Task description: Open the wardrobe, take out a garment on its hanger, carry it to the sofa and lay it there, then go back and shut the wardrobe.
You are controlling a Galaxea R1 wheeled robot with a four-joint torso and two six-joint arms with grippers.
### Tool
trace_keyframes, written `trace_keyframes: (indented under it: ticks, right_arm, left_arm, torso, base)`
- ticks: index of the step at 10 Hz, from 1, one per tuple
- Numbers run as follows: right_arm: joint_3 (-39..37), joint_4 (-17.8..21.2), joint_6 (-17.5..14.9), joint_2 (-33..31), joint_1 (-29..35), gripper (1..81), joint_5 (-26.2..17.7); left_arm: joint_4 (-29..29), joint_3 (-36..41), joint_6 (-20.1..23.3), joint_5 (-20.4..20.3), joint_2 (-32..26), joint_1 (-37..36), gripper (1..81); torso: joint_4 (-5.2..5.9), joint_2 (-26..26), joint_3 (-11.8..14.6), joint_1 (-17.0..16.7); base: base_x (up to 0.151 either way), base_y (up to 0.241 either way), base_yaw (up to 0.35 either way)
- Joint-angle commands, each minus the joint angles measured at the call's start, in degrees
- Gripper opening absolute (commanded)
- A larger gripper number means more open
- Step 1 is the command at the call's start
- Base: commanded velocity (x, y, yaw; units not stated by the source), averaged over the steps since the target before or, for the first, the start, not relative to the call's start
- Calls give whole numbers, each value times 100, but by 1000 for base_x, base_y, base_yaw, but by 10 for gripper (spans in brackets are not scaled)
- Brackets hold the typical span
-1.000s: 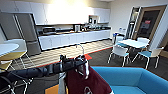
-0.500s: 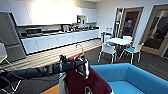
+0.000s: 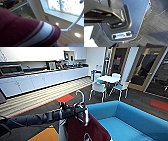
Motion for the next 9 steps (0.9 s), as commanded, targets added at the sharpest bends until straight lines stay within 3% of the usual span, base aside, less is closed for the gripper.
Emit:
trace_keyframes:
  ticks: [1,9]
  right_arm:
    - [-6,-7,-10,-38,76,811,-270]
    - [3,-24,-10,-21,85,811,-279]
  left_arm:
    - [-114,194,38,-455,-102,-1010,10]
    - [-79,194,47,-464,-137,-913,10]
  torso:
    - [0,0,5,-2]
    - [0,0,-70,0]
  base:
    - [0,0,-303]
    - [0,0,-303]
